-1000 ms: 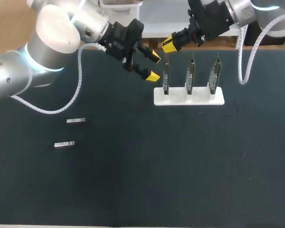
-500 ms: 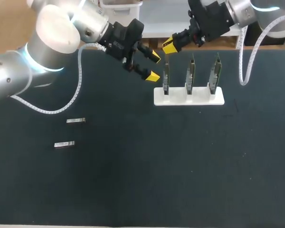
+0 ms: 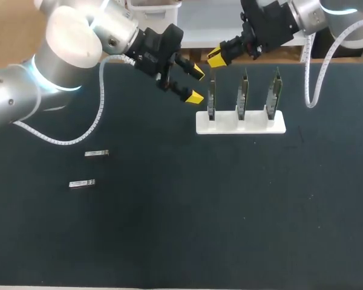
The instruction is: Pick up the optical module with the left hand, and insert it into the network port with the right hand.
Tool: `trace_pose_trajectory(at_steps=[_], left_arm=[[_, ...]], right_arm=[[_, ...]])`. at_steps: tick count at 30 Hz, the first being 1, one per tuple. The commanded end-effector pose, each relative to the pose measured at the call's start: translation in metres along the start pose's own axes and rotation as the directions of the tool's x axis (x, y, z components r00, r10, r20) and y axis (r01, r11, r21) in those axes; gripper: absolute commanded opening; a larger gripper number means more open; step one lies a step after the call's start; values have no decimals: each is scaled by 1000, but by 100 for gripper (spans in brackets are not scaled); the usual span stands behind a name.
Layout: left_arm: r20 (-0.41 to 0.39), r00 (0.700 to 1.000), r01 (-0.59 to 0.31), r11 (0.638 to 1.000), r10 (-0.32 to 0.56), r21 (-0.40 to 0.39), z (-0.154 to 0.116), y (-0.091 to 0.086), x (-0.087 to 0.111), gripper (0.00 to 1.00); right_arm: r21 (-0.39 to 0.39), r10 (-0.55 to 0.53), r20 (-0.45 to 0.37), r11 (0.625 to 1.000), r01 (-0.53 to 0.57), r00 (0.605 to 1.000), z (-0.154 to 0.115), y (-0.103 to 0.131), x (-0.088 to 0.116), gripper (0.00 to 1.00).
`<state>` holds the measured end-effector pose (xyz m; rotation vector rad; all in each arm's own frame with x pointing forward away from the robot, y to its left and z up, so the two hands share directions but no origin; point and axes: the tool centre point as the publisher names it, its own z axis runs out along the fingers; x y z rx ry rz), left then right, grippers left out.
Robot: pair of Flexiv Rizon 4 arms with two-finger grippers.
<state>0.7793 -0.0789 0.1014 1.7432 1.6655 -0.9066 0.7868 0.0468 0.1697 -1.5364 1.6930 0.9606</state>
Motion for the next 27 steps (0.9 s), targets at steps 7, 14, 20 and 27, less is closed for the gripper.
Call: trace_pose_trajectory(at_steps=[7, 14, 20, 27], left_arm=[[-6, 1000, 3, 1000, -3, 4, 0, 2, -1, 100], [-6, 1000, 3, 1000, -3, 4, 0, 2, -1, 100], [-6, 1000, 3, 1000, -3, 4, 0, 2, -1, 100], [-6, 1000, 3, 1000, -3, 4, 0, 2, -1, 100]], right_arm=[[3, 5, -1, 1000, -5, 1000, 2, 4, 2, 0], [1, 10, -8, 1000, -10, 1000, 4, 5, 5, 0], [5, 9, -9, 1000, -9, 1000, 3, 5, 4, 0], [13, -10, 5, 1000, 10, 1000, -1, 5, -1, 0]])
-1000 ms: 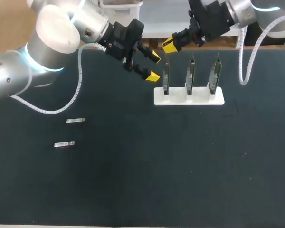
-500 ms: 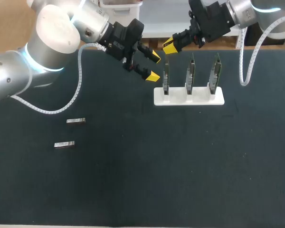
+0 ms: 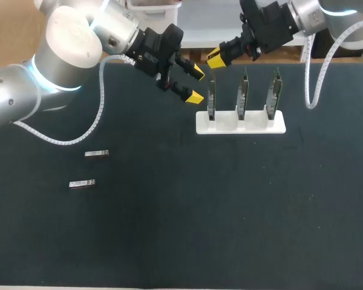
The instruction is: Pick up the optical module with the left hand, and insert it into the network port with the right hand.
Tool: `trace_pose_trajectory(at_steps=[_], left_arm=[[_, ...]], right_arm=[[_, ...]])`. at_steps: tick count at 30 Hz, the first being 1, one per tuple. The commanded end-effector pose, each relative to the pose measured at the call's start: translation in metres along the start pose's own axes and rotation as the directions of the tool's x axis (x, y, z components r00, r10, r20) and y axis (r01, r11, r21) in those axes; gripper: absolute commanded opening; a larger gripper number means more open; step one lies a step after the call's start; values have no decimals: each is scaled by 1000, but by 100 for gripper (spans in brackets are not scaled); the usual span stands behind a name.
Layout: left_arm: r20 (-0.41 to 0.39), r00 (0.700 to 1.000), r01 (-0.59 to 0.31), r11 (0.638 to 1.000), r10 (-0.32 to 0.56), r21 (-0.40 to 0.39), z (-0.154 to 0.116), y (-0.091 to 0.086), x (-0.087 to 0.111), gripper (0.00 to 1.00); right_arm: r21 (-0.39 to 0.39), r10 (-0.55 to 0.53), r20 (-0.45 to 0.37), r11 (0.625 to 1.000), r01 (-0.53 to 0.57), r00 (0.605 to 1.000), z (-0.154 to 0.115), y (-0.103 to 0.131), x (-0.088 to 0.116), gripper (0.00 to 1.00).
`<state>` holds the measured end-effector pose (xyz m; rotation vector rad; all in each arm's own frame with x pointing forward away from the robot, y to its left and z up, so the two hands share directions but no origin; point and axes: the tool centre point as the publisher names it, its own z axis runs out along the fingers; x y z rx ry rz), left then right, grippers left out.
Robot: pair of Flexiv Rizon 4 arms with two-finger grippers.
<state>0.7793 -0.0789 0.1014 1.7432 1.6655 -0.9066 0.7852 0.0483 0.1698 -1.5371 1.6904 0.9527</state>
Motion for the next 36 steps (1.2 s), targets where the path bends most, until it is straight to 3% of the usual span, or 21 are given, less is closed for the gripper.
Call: trace_pose_trajectory(at_steps=[1, 36], left_arm=[[-6, 1000, 3, 1000, -3, 4, 0, 2, -1, 100], [-6, 1000, 3, 1000, -3, 4, 0, 2, -1, 100]], right_arm=[[8, -5, 6, 1000, 5, 1000, -2, 3, -1, 0], [4, 3, -9, 1000, -3, 1000, 1, 1, 3, 0]])
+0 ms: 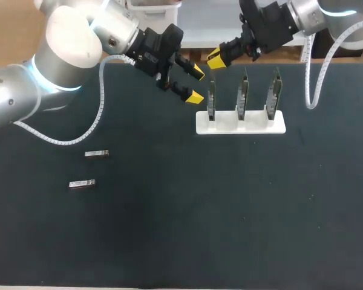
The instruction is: Pick up the optical module with the left hand, and insert it into the network port with the right hand.
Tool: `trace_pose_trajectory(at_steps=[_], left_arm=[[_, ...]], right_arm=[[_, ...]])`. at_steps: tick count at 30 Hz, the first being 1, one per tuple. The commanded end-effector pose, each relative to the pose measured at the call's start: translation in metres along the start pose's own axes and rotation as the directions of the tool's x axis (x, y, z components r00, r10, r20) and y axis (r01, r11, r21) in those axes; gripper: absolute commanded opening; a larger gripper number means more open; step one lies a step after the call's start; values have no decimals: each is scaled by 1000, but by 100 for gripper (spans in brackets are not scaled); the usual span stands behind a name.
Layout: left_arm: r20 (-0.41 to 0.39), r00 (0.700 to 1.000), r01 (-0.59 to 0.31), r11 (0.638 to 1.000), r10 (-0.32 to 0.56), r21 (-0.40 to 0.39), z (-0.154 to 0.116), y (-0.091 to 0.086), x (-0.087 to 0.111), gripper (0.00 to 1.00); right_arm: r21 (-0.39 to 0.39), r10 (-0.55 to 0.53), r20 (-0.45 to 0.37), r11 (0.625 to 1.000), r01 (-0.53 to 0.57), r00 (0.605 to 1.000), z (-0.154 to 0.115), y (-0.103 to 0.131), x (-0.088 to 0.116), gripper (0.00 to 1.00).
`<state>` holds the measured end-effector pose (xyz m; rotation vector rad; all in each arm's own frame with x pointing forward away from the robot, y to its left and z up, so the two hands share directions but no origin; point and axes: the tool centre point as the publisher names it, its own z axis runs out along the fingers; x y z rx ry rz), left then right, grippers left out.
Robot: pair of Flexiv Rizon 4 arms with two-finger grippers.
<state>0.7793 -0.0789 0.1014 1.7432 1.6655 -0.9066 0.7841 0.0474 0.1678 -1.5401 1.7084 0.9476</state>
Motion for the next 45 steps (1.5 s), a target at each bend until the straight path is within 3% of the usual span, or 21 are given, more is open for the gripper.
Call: trace_pose_trajectory(at_steps=[1, 45], left_arm=[[-6, 1000, 3, 1000, -3, 4, 0, 2, -1, 100], [-6, 1000, 3, 1000, -3, 4, 0, 2, -1, 100]], right_arm=[[4, -8, 6, 1000, 8, 1000, 1, 0, 0, 0], [2, -23, 2, 1000, 23, 1000, -2, -3, 0, 0]])
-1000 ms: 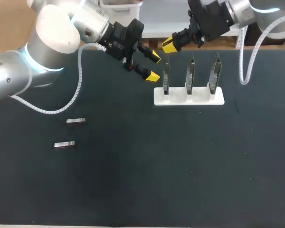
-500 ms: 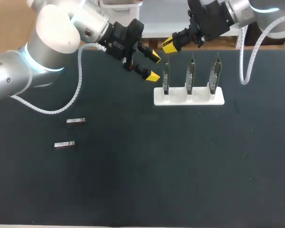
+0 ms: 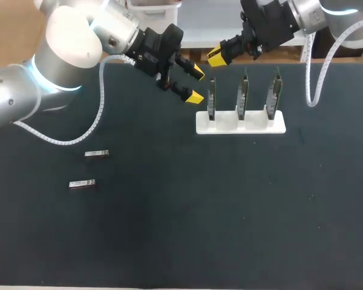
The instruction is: Pick up the optical module with the left hand, and insert it into the network port with the right hand.
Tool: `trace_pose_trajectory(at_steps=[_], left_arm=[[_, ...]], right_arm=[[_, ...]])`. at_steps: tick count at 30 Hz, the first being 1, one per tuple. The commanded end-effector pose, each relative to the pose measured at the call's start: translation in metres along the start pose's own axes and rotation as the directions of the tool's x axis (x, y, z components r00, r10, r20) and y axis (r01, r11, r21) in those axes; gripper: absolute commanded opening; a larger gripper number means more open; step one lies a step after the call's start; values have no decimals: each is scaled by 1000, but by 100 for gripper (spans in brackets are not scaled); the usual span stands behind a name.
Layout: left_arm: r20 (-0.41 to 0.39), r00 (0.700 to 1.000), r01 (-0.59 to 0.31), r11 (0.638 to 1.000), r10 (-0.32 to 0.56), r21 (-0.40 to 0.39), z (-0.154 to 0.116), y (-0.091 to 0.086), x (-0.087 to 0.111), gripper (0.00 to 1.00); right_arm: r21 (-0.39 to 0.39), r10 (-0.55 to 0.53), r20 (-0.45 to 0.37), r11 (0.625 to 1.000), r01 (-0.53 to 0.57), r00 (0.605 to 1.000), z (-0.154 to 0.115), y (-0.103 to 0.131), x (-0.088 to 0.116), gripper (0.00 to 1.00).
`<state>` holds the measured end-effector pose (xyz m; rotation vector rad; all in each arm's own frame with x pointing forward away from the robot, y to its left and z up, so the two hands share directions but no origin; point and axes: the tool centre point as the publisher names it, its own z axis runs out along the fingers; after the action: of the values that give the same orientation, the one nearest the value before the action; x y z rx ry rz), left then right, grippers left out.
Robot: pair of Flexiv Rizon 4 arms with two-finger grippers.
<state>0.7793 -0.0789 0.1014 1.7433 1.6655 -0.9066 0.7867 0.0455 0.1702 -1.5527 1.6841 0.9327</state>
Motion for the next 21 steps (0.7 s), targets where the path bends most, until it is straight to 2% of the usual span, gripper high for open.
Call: trace_pose_trajectory(at_steps=[1, 21], left_arm=[[-6, 1000, 3, 1000, -3, 4, 0, 2, -1, 100], [-6, 1000, 3, 1000, -3, 4, 0, 2, -1, 100]], right_arm=[[-5, 2, -2, 1000, -2, 1000, 1, 0, 2, 0], [-12, 15, -5, 1000, -15, 1000, 3, 0, 4, 0]])
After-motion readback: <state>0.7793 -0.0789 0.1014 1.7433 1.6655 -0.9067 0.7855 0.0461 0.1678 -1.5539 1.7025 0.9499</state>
